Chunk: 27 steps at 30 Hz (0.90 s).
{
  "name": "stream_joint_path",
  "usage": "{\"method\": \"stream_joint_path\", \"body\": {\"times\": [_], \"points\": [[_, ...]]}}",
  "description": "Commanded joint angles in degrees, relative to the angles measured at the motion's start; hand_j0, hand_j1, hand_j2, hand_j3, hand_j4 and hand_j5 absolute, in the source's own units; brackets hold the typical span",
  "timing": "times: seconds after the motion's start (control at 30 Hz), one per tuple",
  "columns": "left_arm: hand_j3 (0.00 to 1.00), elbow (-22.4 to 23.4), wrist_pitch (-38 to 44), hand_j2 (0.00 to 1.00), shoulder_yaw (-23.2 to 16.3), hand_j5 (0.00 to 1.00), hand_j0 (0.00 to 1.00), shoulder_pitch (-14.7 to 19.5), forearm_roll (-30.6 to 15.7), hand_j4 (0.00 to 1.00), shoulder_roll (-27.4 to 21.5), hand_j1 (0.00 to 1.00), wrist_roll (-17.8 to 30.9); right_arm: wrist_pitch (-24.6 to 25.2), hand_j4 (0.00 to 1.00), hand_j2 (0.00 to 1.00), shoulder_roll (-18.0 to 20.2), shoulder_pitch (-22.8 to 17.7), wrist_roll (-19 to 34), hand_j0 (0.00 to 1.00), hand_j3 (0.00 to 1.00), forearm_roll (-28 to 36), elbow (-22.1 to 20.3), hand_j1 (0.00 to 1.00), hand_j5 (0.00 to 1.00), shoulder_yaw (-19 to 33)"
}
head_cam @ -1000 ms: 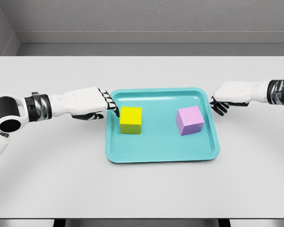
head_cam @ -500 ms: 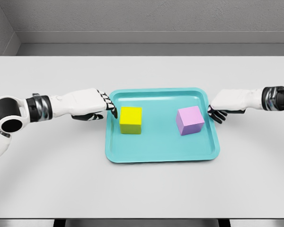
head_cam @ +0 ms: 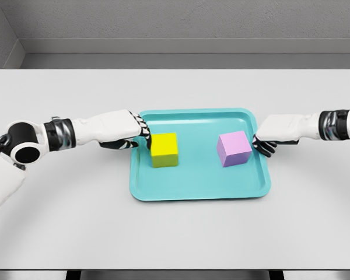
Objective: Push two cubes
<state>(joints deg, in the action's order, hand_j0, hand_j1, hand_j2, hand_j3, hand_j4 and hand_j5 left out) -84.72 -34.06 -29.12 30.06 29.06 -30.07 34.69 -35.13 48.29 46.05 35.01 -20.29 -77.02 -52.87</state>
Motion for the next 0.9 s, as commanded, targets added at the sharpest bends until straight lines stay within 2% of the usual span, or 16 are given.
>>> {"method": "stream_joint_path", "body": {"times": [0.0,0.37,0.57,0.87], "points": [[0.59,-0.19,-0.94,0.59,-0.41,0.59,0.59,0.0,1.09,0.59,0.28,0.59,0.31,0.13,0.09,0.09,0.05,0.0,-0.01,0.09,0.09,0.25,-0.24,0.09,0.09,-0.13],[0.58,1.13,-0.94,0.58,0.11,0.58,0.58,-0.09,0.74,0.58,-1.66,0.58,0.31,0.13,0.09,0.09,-0.47,0.0,-0.01,0.09,0.09,0.25,-0.06,0.09,0.09,-0.74],[0.58,3.51,-0.94,0.58,-0.06,0.58,0.58,1.14,0.82,0.58,0.36,0.58,0.31,0.13,0.09,0.09,-0.56,0.0,-0.01,0.09,0.09,0.25,-0.15,0.09,0.09,-0.83],[0.58,3.42,-0.94,0.58,-0.32,0.58,0.58,1.58,1.09,0.58,3.7,0.58,0.31,0.13,0.09,0.09,-0.74,-0.09,-0.01,0.09,0.09,0.25,-0.41,0.09,0.09,-1.27]]}}
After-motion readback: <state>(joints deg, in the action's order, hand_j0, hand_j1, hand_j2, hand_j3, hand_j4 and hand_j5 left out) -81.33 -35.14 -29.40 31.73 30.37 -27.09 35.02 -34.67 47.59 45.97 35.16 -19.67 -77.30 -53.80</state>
